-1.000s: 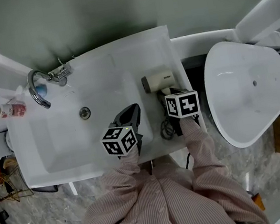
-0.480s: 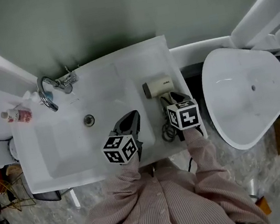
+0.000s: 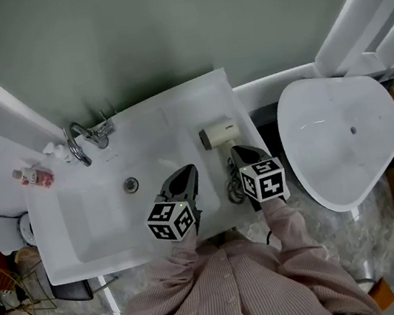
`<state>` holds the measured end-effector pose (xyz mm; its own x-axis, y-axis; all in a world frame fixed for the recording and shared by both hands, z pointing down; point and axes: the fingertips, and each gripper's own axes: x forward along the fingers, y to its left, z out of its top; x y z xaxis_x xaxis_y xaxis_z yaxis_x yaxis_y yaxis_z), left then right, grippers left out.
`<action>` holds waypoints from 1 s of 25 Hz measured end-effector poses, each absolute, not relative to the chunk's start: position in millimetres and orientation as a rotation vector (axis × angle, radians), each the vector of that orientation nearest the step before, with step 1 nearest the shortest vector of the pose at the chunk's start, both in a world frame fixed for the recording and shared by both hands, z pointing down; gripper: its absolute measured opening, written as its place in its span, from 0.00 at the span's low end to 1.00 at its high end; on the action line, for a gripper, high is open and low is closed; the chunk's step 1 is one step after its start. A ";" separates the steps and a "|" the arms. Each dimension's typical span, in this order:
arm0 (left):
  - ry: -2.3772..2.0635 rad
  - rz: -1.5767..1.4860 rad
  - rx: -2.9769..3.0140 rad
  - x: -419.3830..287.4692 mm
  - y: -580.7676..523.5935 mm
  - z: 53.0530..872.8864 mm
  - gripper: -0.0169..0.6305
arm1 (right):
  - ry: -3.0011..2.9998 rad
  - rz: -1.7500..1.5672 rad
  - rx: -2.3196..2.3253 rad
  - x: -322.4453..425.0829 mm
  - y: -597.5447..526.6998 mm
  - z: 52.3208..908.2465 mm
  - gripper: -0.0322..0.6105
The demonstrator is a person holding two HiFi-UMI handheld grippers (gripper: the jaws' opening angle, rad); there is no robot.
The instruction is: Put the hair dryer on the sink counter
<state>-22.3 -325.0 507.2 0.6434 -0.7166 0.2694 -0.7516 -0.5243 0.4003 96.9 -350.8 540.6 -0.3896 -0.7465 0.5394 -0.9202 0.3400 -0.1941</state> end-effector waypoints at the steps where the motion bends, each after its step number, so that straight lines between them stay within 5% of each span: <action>1: -1.144 0.095 2.391 -21.3 -322.7 503.9 0.02 | -2.286 0.678 1.474 95.3 -348.8 535.5 0.06; 25: -1.334 -0.015 2.562 -51.6 -293.6 421.5 0.02 | -2.729 0.547 1.512 101.8 -308.0 425.2 0.06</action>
